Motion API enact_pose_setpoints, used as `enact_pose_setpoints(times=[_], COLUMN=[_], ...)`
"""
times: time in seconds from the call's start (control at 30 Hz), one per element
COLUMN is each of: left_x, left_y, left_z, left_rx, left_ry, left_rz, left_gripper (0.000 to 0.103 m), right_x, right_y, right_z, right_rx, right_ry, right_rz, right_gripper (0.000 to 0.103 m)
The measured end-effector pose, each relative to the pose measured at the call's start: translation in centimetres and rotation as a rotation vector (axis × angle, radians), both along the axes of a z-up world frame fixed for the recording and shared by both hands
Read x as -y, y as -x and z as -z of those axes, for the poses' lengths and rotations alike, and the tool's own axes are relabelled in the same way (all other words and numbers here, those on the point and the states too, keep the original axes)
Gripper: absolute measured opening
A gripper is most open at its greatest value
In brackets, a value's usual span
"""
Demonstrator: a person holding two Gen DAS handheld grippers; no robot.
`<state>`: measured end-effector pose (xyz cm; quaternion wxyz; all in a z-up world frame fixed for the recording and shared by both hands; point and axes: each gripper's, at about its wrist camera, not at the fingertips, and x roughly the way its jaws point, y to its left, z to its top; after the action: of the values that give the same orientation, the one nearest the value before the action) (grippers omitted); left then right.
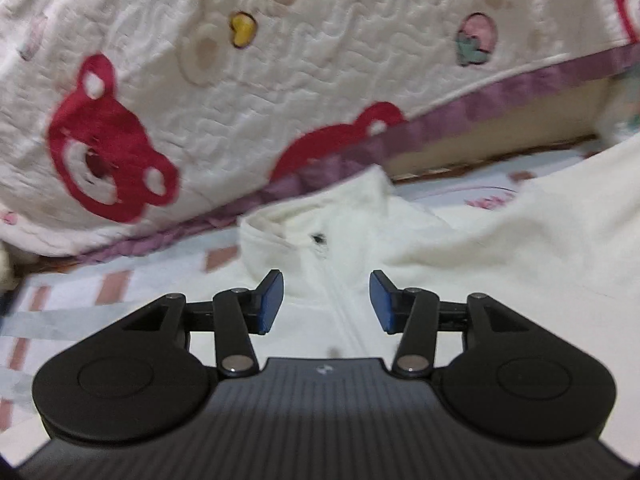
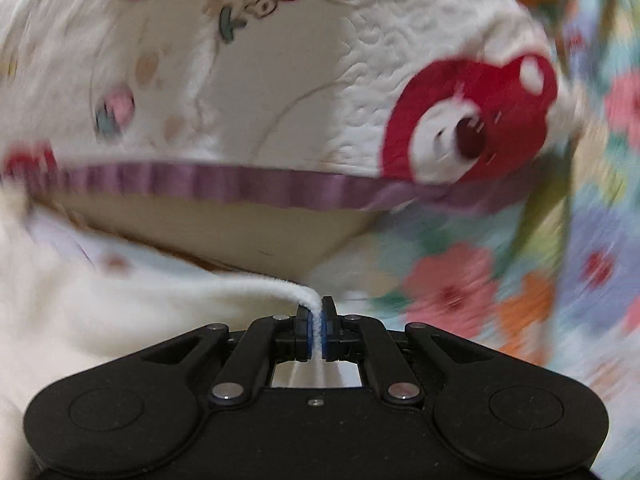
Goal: Fold clothes
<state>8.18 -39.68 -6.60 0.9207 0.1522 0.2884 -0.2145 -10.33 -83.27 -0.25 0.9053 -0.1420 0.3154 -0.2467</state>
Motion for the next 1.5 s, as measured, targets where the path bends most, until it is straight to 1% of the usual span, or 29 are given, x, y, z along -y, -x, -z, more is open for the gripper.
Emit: enact_pose_setpoints(times=[0.07,0.17,0.23,0.27,0.4,0.47,0.53,0.57,0.6,0.67,0.7,0.77,0.83,0.9,0.93,1.03,1.1,1.13,1.17,1.23,1.3,1.33,1.4,1.47,1.5], left_x=[0.8,1.8,2.0,1.8,0.4,-0.1,-0.5,-0.7,-0.8,-0.4,-0.2,1.5,3.8,6.6,7.8,11.0,13.0,14.0,14.9,16.5,17.5,17.5,16.8,15.9,15.6], left_y=[-0.1,0.1,0.5,0.7,1.0,1.0,1.1,1.2,1.6,3.0,3.7,5.1,6.5,7.8,8.2,9.3,10.1,10.5,10.9,11.9,12.5,12.6,12.4,12.0,11.9], left_z=[0.7,1.9,2.3,2.3,2.0,2.1,2.3,2.4,2.4,2.4,2.3,2.4,2.4,2.3,2.2,2.0,2.0,2.1,2.4,3.1,4.1,4.4,4.7,4.7,4.6], left_rx=[-0.019,-0.052,-0.061,-0.066,-0.050,-0.064,-0.081,-0.089,-0.080,-0.091,-0.101,-0.105,-0.101,-0.086,-0.092,-0.134,-0.166,-0.185,-0.188,-0.174,-0.181,-0.204,-0.245,-0.259,-0.263], left_ry=[0.006,-0.021,-0.045,-0.055,-0.085,-0.071,-0.051,-0.041,-0.035,0.016,0.047,0.058,0.044,0.022,0.031,0.088,0.123,0.137,0.129,0.091,0.059,0.060,0.081,0.087,0.084], left_rz=[-0.022,-0.033,-0.026,-0.020,-0.017,-0.040,-0.065,-0.077,-0.102,-0.100,-0.091,-0.014,0.085,0.199,0.246,0.368,0.445,0.477,0.494,0.511,0.483,0.466,0.453,0.456,0.456], left_gripper=[0.046,0.046,0.046,0.046,0.046,0.046,0.046,0.046,0.046,0.046,0.046,0.047,0.047,0.047,0.047,0.049,0.050,0.051,0.052,0.052,0.052,0.052,0.052,0.052,0.052], right_x=[2.1,5.2,6.3,6.6,7.7,8.6,9.1,9.4,9.7,10.1,10.2,10.8,11.6,12.0,12.0,11.0,10.1,9.5,9.0,8.3,7.9,7.8,8.4,9.0,9.4], right_y=[0.1,-0.7,-1.5,-1.6,-1.9,-3.0,-4.1,-4.5,-4.8,-4.8,-4.3,-2.6,0.0,3.1,4.9,9.9,11.4,11.6,11.7,11.3,10.7,10.1,9.2,8.3,7.6], right_z=[0.8,2.9,4.6,5.1,4.5,4.9,6.4,7.5,8.6,10.5,11.1,11.0,10.1,9.4,9.1,10.1,11.3,11.8,12.3,13.1,13.8,13.9,14.5,15.0,15.0], right_rx=[-0.059,-0.140,-0.232,-0.267,-0.270,-0.260,-0.261,-0.272,-0.286,-0.296,-0.285,-0.201,-0.055,0.099,0.176,0.336,0.375,0.379,0.377,0.382,0.385,0.382,0.410,0.442,0.426], right_ry=[0.023,-0.008,-0.038,-0.030,-0.018,-0.018,-0.043,-0.075,-0.114,-0.175,-0.191,-0.228,-0.300,-0.385,-0.435,-0.600,-0.719,-0.769,-0.806,-0.818,-0.809,-0.793,-0.755,-0.716,-0.700], right_rz=[0.009,0.006,-0.021,-0.036,-0.057,-0.047,-0.058,-0.052,-0.041,-0.017,-0.005,0.069,0.168,0.272,0.327,0.427,0.425,0.410,0.396,0.382,0.380,0.388,0.384,0.376,0.353], right_gripper=[0.004,0.004,0.003,0.003,0.003,0.003,0.003,0.004,0.004,0.007,0.011,0.043,0.056,0.059,0.064,0.066,0.066,0.066,0.066,0.066,0.066,0.066,0.066,0.066,0.062])
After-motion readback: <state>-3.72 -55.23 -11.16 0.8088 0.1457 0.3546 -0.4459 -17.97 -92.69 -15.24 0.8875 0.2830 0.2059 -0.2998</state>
